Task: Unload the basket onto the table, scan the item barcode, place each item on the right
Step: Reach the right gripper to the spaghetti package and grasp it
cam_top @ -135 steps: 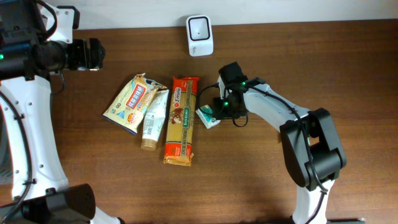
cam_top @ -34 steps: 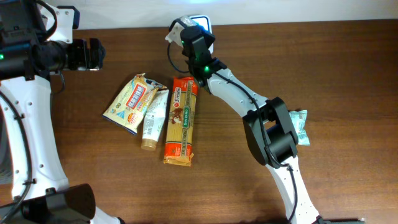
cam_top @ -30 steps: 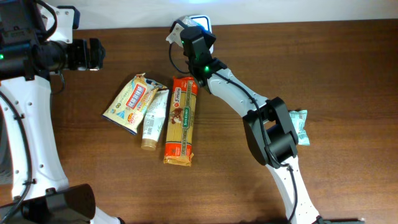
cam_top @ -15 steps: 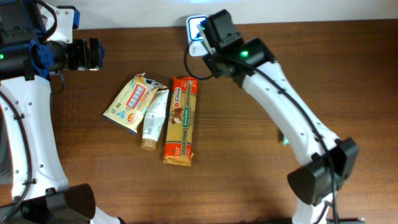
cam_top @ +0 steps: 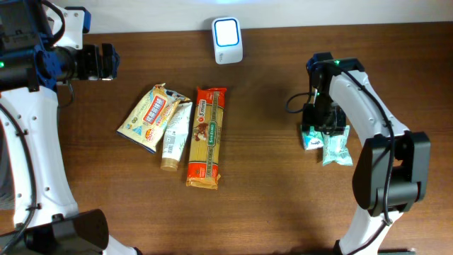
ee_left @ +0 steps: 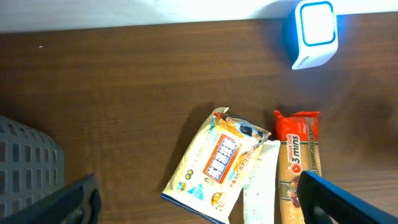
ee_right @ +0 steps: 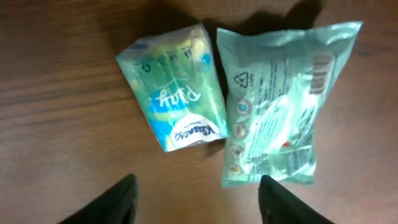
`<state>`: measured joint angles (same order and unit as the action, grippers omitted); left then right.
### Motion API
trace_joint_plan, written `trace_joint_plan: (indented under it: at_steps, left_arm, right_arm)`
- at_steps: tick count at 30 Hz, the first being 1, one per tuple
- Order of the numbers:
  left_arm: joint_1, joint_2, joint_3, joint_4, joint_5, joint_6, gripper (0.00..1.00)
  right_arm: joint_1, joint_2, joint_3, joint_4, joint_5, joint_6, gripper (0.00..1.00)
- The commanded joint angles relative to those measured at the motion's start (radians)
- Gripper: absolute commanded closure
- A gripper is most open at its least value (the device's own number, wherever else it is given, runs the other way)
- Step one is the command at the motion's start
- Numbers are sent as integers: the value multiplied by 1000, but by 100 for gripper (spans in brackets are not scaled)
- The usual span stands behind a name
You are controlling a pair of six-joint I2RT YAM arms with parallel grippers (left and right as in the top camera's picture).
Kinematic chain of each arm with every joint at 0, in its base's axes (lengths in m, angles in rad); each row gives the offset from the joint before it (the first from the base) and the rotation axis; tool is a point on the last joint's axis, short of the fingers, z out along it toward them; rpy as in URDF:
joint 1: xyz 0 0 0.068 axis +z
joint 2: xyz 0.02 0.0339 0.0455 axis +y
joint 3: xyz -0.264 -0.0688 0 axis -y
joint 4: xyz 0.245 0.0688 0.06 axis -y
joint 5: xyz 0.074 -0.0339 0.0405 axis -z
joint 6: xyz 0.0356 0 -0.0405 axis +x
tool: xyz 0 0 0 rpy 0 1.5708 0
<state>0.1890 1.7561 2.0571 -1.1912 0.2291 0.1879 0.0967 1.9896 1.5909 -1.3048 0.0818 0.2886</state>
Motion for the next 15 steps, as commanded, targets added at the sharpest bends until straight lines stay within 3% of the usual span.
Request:
trace_joint_plan:
  at_steps: [1,5,10,15]
  left_arm:
    - [3,-5,6,1,7,16,1]
    - [3,-5,6,1,7,16,1]
    - [3,-5,6,1,8,16,1]
    - [3,-5,6,1,7,16,1]
  right_arm:
    - [-4,-4,53,0,-161,-40,33]
    - [166,-4,129,238,-415,-42,42]
    - [470,73,129,659,-373,2,42]
    - [525,269,129,711,-425,9,48]
